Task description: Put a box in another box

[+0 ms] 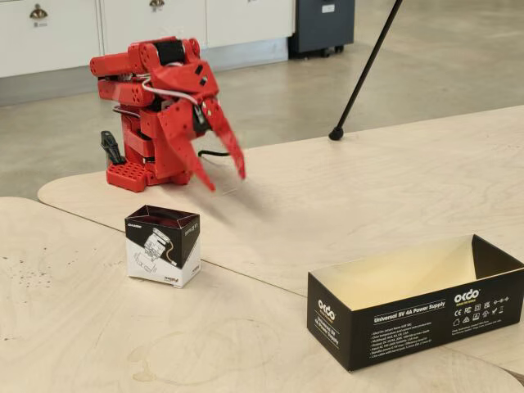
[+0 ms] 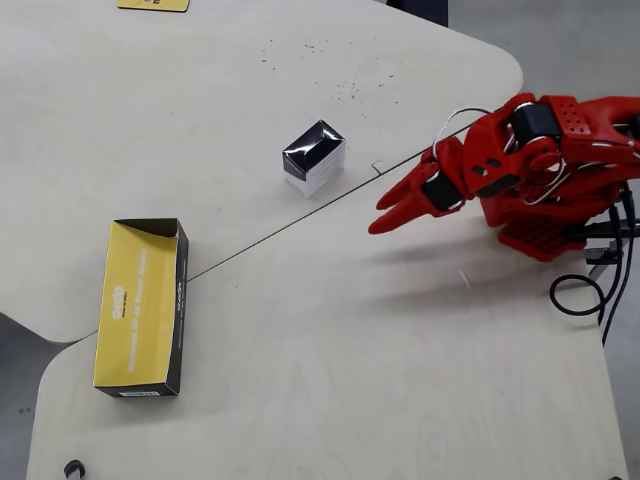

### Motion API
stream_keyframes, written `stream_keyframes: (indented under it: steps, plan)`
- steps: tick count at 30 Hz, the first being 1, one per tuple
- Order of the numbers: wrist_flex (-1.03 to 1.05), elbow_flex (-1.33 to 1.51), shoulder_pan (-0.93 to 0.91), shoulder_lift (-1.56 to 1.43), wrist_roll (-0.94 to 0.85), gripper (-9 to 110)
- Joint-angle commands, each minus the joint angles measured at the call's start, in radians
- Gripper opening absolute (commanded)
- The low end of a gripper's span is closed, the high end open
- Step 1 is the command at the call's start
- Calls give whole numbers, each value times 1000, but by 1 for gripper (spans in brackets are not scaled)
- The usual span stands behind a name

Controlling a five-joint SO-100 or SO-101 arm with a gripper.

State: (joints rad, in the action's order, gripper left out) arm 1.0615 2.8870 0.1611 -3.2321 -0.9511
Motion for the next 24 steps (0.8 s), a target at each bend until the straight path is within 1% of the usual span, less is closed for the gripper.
stream_keyframes:
  steps: [1, 3, 7, 13, 17, 20, 24]
  plan:
    - [-92, -241, -80, 204, 115, 28]
    - [-91, -410, -118, 396, 212, 29]
    - [35, -761, -147, 732, 459, 32]
    - [236, -1109, -167, 1037, 818, 38]
    - [333, -1236, -216, 1163, 1023, 40]
    - [371, -1267, -239, 1210, 1160, 41]
    - [376, -1243, -262, 1273, 1244, 41]
